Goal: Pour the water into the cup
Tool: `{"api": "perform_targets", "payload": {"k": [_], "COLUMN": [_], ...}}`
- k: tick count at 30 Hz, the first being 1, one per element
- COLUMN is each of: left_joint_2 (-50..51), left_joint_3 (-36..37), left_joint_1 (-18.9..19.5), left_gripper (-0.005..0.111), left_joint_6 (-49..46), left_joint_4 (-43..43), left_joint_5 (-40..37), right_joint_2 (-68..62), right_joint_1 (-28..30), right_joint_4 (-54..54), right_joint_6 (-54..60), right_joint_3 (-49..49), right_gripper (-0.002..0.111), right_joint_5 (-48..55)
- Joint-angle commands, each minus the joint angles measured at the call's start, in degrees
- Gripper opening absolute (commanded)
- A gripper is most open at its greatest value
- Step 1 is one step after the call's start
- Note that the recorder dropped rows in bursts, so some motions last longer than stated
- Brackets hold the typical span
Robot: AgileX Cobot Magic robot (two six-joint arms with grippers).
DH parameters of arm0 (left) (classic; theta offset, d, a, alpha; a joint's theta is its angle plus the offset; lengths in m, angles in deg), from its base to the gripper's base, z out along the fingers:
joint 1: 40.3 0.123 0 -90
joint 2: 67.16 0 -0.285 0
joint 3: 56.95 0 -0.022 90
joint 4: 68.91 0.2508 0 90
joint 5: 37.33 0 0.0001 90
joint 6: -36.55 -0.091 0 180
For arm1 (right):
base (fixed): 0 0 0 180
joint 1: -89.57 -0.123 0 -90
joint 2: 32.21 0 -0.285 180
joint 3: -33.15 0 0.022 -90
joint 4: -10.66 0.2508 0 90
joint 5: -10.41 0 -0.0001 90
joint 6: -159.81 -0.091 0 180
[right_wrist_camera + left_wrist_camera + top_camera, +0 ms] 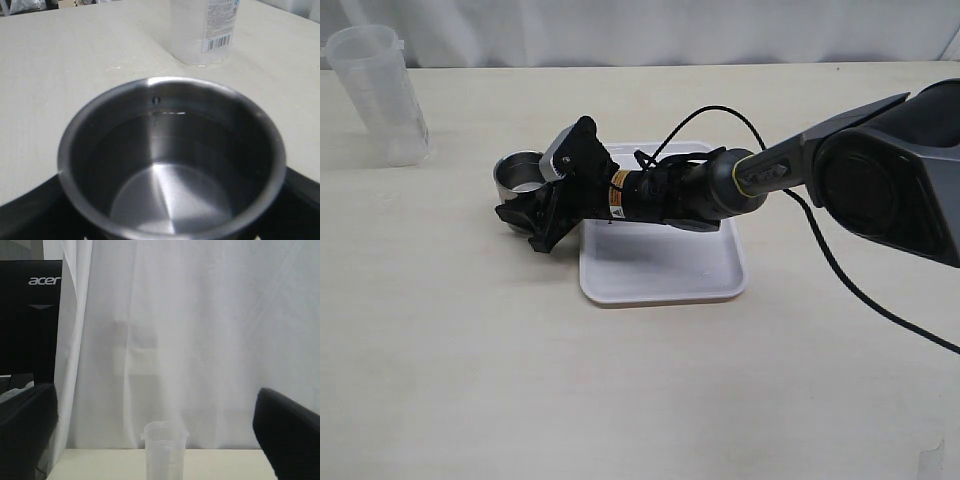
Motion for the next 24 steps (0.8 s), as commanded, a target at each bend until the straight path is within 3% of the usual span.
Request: {"api": "perform_targets", "payload": {"k": [1, 9, 13, 18, 24], "left_joint_2": [-0.3, -0.5, -5.8, -16.5, -18.0], "left_joint_3": [0.2, 0.2, 0.2, 0.2, 3.1], "left_joint_1": [0.0, 0.0, 0.0, 0.0, 0.0], "left_gripper": [0.105, 0.105, 0.105, 0.105, 0.105], "left_joint_6": [0.4, 0.3, -0.4, -15.4, -16.0], "left_joint_4": [0.1, -0.2, -3.6, -14.1, -14.0], "left_joint_5": [0.2, -0.5, -8.0, -15.7, -19.0], "right_joint_2": [-0.2, -0.2, -0.2, -0.2, -0.2], "right_joint_1": [0.3, 0.3, 0.3, 0.3, 0.3], "right_joint_4": [-0.7, -0.7, -0.7, -0.7, -0.7], "right_joint_6": [-0.1, -0.1, -0.1, -0.1, -0.1], "right_joint_3": [0.2, 0.2, 0.2, 0.2, 0.2], "right_gripper": [0.004, 0.004, 0.004, 0.004, 0.004], "right_joint_5": [2.7, 2.7, 2.7, 2.7, 2.7]}}
